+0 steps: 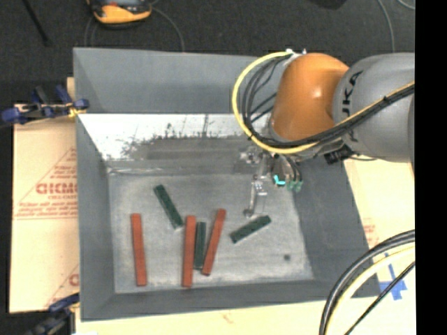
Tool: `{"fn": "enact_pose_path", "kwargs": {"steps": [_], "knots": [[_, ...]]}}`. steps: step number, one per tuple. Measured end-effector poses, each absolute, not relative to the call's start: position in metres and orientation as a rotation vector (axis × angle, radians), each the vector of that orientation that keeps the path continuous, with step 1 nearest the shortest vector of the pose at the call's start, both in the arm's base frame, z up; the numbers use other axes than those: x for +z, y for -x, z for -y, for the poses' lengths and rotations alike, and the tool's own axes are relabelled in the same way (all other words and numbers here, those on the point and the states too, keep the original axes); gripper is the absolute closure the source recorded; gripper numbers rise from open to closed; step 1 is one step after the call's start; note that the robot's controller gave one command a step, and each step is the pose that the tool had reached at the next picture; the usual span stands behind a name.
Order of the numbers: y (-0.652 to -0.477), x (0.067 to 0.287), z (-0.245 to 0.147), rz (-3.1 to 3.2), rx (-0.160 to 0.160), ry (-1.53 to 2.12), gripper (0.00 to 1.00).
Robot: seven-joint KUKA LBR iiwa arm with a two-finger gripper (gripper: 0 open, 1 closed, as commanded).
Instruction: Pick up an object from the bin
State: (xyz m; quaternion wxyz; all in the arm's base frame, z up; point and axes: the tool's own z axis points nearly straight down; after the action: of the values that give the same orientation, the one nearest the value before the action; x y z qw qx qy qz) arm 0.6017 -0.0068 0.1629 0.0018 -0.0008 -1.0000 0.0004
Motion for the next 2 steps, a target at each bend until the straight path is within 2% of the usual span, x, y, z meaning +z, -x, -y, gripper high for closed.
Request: {"fn": "enact_pose_path", "kwargs": {"steps": [1,2], "knots": [[-0.603,0.168,0.007,3.146,0.001,0.003,0.00],[-0.582,0.123,0.014,3.117,0.003,-0.462,0.00]]}}
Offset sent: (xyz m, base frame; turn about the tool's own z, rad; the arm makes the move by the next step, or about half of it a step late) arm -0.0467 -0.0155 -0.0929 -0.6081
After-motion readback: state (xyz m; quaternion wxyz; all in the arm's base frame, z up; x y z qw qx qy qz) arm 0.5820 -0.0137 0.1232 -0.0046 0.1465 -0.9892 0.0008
